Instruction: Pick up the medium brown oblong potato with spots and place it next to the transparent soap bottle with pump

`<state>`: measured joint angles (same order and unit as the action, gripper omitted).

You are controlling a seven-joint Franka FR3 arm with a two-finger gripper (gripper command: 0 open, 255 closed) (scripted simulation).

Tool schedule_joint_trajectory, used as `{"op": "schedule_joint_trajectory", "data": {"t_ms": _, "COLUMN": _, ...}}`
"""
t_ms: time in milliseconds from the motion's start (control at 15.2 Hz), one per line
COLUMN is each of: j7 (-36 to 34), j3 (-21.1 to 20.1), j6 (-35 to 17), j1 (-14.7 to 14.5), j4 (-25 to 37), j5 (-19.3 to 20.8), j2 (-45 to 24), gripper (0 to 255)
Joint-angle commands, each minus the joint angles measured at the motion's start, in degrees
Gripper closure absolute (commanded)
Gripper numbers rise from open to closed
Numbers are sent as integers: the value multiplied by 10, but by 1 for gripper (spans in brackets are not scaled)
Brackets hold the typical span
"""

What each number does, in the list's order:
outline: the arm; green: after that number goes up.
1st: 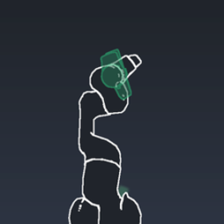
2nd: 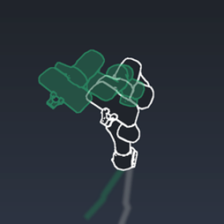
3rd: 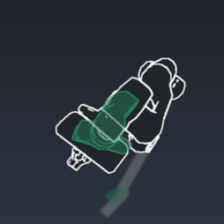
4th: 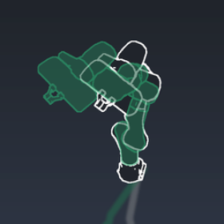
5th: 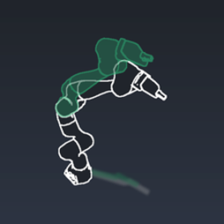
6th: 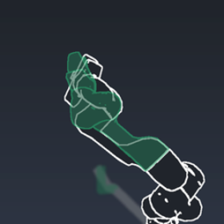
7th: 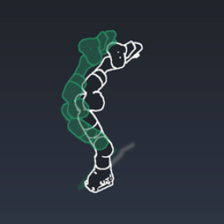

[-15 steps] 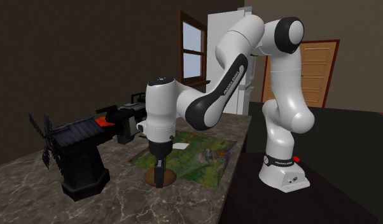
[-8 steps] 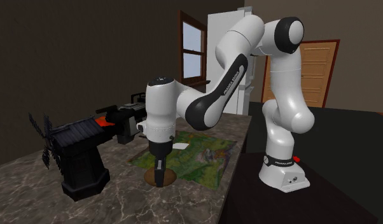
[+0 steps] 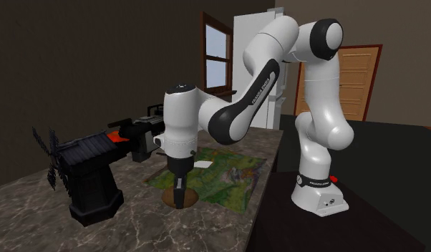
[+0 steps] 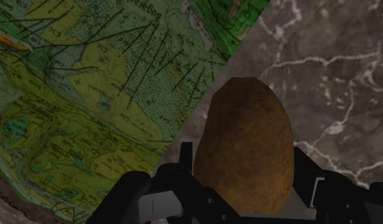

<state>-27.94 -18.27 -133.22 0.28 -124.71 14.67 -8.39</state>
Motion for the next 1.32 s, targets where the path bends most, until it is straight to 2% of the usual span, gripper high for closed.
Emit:
{"op": "schedule_joint_trajectory", "data": {"t_ms": 0, "j7": 6, "j3": -1, "j6": 12, "j1": 1, "j4": 4, "j5": -6, "j2": 9, "gripper": 255}}
{"op": "schedule_joint_trajectory", "data": {"t_ms": 1254, "j7": 52, "j3": -6, "j6": 145, "j1": 4, "j4": 73, "j5": -54, "j2": 81, "gripper": 255}}
